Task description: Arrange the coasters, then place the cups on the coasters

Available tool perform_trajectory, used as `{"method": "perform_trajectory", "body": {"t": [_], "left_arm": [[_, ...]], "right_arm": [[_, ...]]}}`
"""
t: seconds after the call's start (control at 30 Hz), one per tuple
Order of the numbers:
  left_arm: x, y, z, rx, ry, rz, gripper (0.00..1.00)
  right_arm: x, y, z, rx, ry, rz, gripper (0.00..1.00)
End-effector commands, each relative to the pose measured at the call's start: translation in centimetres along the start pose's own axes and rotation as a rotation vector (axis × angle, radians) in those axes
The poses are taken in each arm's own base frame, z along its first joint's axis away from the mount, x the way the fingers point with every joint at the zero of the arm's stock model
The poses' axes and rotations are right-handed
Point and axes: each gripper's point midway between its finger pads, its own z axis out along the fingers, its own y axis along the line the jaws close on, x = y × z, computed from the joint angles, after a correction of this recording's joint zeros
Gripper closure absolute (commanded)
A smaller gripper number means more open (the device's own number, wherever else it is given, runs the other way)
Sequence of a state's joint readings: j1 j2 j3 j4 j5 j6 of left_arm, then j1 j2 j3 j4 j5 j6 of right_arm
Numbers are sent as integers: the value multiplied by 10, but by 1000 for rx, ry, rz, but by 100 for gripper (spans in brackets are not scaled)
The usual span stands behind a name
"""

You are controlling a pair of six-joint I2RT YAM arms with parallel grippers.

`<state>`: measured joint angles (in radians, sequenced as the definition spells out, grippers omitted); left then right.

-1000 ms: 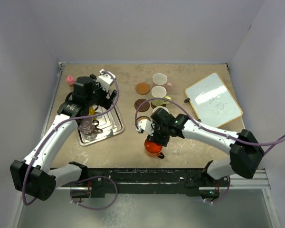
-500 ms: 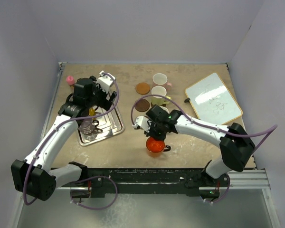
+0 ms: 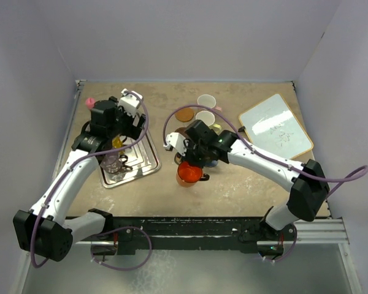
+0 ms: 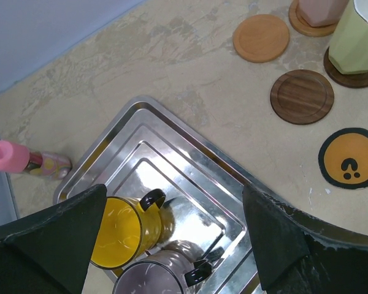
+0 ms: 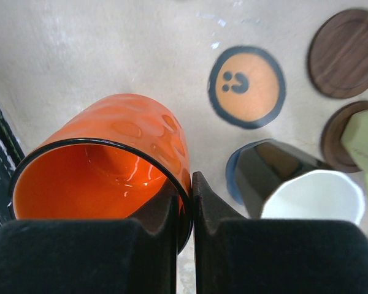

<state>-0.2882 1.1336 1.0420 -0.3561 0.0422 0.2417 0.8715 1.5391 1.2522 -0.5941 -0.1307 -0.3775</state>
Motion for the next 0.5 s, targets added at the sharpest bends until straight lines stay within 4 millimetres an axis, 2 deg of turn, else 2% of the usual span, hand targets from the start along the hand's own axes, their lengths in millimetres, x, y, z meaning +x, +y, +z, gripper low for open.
{"method": "perform_trajectory", "body": {"t": [0.0, 0.27, 0.47], "left_arm": [[-22, 21, -10, -83, -80, -78, 11], [-24, 26, -9, -99, -86, -162, 11], [-23, 31, -9, -117, -91, -182, 12]], "right_arm": [[-54, -22, -28, 72, -162, 28, 100], [-90, -79, -49, 257, -284, 177, 100], [-111, -126, -62, 314, -311, 227, 100]]}}
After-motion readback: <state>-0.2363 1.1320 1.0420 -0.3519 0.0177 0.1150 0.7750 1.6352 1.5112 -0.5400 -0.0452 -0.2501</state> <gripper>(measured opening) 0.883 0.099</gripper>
